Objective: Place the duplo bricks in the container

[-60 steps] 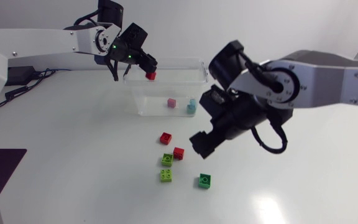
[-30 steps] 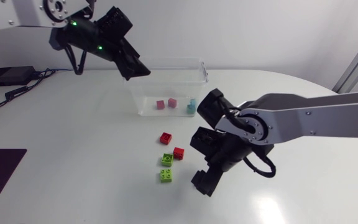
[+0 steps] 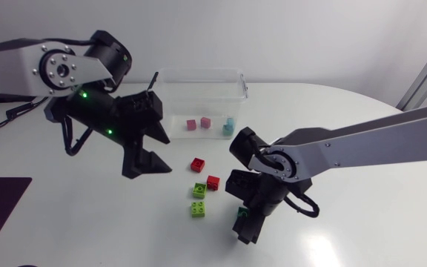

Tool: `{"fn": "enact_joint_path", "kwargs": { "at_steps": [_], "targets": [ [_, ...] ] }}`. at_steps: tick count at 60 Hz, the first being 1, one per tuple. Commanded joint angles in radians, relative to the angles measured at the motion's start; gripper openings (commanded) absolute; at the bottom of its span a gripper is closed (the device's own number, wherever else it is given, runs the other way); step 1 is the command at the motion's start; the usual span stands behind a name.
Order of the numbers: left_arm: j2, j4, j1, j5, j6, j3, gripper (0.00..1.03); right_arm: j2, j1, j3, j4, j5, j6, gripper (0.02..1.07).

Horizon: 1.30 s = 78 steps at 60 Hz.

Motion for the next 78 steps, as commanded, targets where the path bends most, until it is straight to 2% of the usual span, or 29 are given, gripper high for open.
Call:
{"fn": "enact_joint_path", "kwargs": {
  "at_steps": [1,6,9,11,21,28,47,57,78],
  "targets": [
    [-0.014,-0.004,-0.026,-0.011,0.04,-0.063,0.91,0.036,-0.008,-0.024,0.013,0.004,-0.037,0.66],
    [-0.007,0.005,-0.059,-0.02,0.043,-0.1,0.91,0.04,-0.006,-0.032,0.022,-0.001,-0.049,0.41],
    [-0.003,0.024,-0.083,-0.041,0.043,-0.124,0.91,0.037,-0.008,-0.038,0.03,-0.004,-0.055,0.22],
    [0.002,0.031,-0.099,-0.049,0.043,-0.138,0.91,0.025,-0.008,-0.044,0.032,-0.01,-0.055,0.17],
    [0.06,0.068,-0.181,-0.092,0.039,-0.173,0.9,-0.102,-0.022,-0.089,0.027,-0.011,-0.052,0.16],
    [0.118,0.109,-0.214,-0.1,0.025,-0.181,0.9,-0.202,-0.045,-0.098,0.009,-0.011,-0.046,0.16],
    [0.272,0.169,-0.221,-0.121,0.005,-0.167,0.9,-0.464,-0.124,-0.026,-0.08,-0.039,-0.043,0.16],
    [0.321,0.172,-0.229,-0.135,-0.001,-0.123,0.9,-0.535,-0.134,-0.01,-0.12,-0.059,-0.044,0.16],
    [0.413,0.188,-0.237,-0.167,-0.009,-0.044,0.9,-0.612,-0.189,-0.015,-0.12,-0.111,-0.058,0.16]
  ]
}}
